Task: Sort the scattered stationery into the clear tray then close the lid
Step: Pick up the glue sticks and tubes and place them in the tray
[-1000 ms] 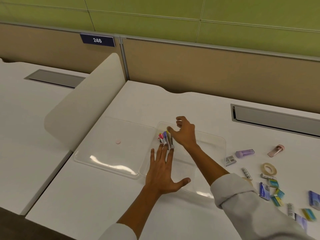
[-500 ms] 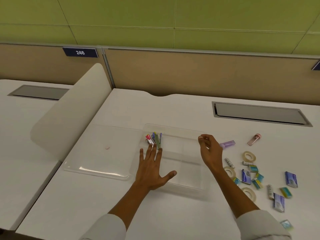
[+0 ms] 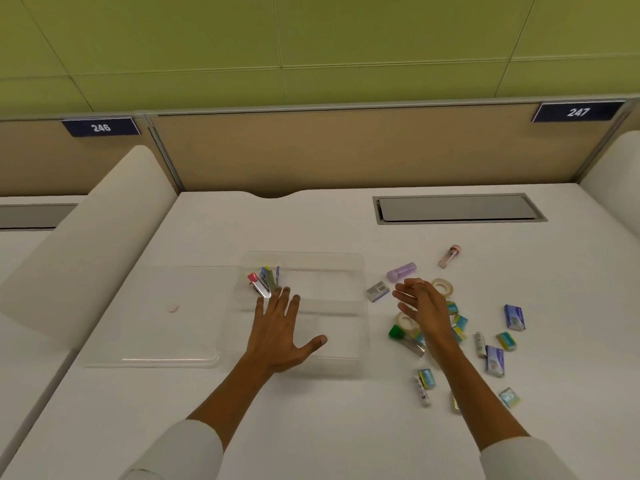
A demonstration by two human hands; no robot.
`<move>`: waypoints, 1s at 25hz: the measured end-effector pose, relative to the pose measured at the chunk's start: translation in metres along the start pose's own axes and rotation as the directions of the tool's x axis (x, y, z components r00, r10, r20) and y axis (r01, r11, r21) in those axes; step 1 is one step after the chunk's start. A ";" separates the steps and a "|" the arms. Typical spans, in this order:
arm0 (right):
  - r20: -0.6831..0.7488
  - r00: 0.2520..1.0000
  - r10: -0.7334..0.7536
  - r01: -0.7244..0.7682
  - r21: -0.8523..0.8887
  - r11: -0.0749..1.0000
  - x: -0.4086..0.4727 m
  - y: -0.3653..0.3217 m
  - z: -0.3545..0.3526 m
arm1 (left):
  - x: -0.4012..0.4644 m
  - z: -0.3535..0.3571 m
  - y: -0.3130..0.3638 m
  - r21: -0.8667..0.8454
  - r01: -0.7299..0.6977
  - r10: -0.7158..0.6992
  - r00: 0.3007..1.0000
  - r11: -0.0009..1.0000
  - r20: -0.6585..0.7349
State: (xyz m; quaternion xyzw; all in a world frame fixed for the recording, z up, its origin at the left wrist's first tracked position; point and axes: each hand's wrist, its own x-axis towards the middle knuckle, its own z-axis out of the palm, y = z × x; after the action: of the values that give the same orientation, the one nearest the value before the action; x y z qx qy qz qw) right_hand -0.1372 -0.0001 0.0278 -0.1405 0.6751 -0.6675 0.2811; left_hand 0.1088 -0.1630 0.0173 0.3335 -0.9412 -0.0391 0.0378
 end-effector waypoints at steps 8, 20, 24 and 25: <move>-0.092 0.953 0.289 -0.224 0.428 0.875 -0.015 -0.001 -0.093 | 0.017 0.009 0.143 -0.136 -0.231 0.231 0.973 0.963 -0.017; 0.140 0.897 0.419 -0.387 0.706 0.594 -0.038 0.029 -0.143 | 0.025 0.055 0.236 -0.165 0.078 -0.056 0.989 0.983 0.139; 0.203 0.882 0.425 -0.429 0.720 0.546 -0.039 0.031 -0.147 | 0.028 0.052 0.239 -0.248 0.163 -0.140 0.985 0.955 0.105; 0.212 0.880 0.425 -0.434 0.720 0.541 -0.038 0.032 -0.148 | 0.029 0.049 0.239 -0.300 0.160 -0.145 0.987 0.940 0.071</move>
State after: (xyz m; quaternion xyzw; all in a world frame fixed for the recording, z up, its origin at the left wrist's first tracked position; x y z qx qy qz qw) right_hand -0.1844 0.1454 -0.0031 0.1537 0.3501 -0.7944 0.4719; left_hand -0.0682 0.0063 -0.0068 0.3947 -0.8958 -0.1946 0.0629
